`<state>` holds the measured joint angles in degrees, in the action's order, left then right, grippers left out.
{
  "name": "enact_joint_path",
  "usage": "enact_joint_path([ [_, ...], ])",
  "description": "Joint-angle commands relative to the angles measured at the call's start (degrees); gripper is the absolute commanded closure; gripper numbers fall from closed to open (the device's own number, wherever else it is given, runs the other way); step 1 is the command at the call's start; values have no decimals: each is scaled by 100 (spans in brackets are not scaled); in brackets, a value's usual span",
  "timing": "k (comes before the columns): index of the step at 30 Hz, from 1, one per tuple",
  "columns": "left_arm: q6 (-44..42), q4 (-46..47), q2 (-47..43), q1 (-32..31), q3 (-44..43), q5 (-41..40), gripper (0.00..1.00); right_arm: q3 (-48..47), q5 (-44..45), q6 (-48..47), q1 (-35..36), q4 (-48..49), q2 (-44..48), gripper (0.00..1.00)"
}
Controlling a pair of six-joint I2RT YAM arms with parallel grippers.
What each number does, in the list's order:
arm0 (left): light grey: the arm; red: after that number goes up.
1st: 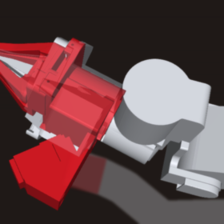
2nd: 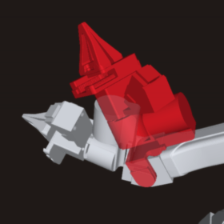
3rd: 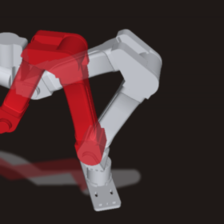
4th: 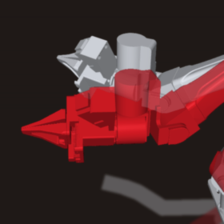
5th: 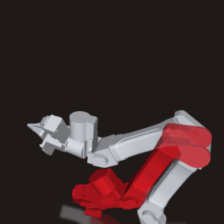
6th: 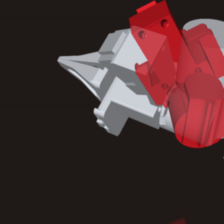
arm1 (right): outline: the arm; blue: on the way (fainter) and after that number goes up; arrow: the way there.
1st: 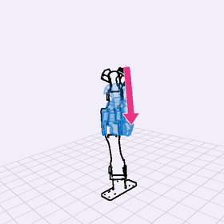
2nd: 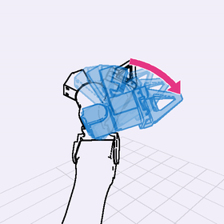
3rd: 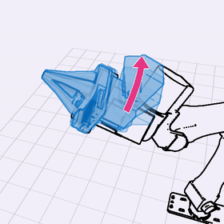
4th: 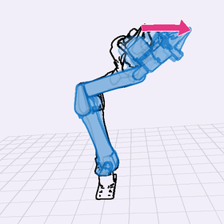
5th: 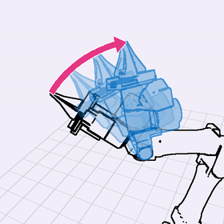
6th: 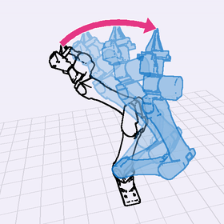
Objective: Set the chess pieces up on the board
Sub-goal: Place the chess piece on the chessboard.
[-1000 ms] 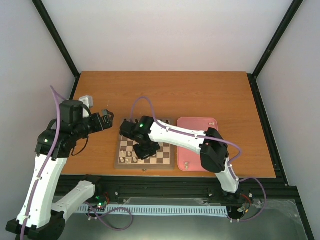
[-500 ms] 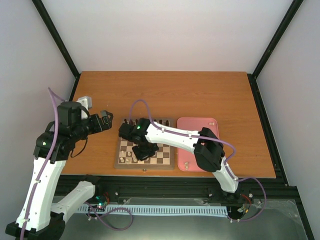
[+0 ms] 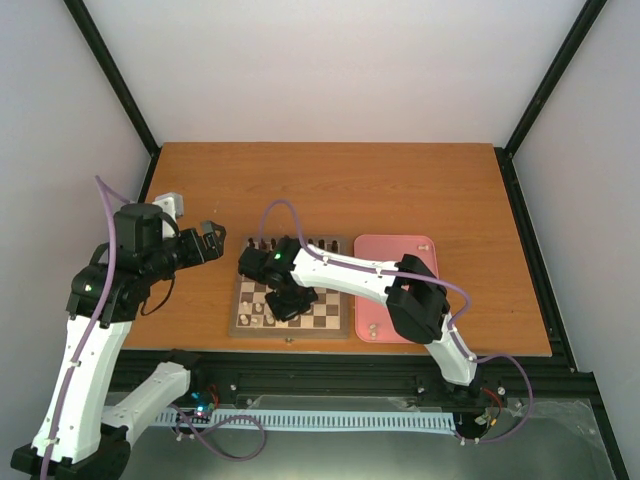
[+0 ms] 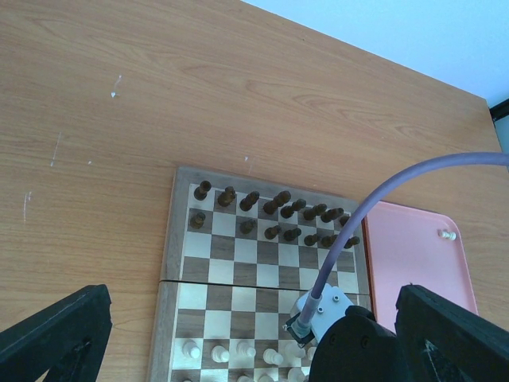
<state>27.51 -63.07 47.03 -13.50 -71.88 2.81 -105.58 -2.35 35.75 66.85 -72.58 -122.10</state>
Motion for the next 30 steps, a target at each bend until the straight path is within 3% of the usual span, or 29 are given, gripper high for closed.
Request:
enact_joint_path([
  [1, -118, -76, -36, 38, -71, -35, 0, 50, 42, -66, -23, 39, -164, 97],
  [14, -137, -109, -49, 42, -76, -44, 0, 69, 48, -128, -40, 84, -270, 96],
  [23, -167, -118, -40, 40, -86, -91, 0, 73, -2, -169, -49, -1, -183, 85],
  [28, -160, -101, -21, 39, -79, -100, 0, 83, -93, -227, -45, 24, -157, 86],
  [30, -158, -109, -18, 37, -80, -112, 0, 88, -115, -234, -40, 29, -121, 91],
])
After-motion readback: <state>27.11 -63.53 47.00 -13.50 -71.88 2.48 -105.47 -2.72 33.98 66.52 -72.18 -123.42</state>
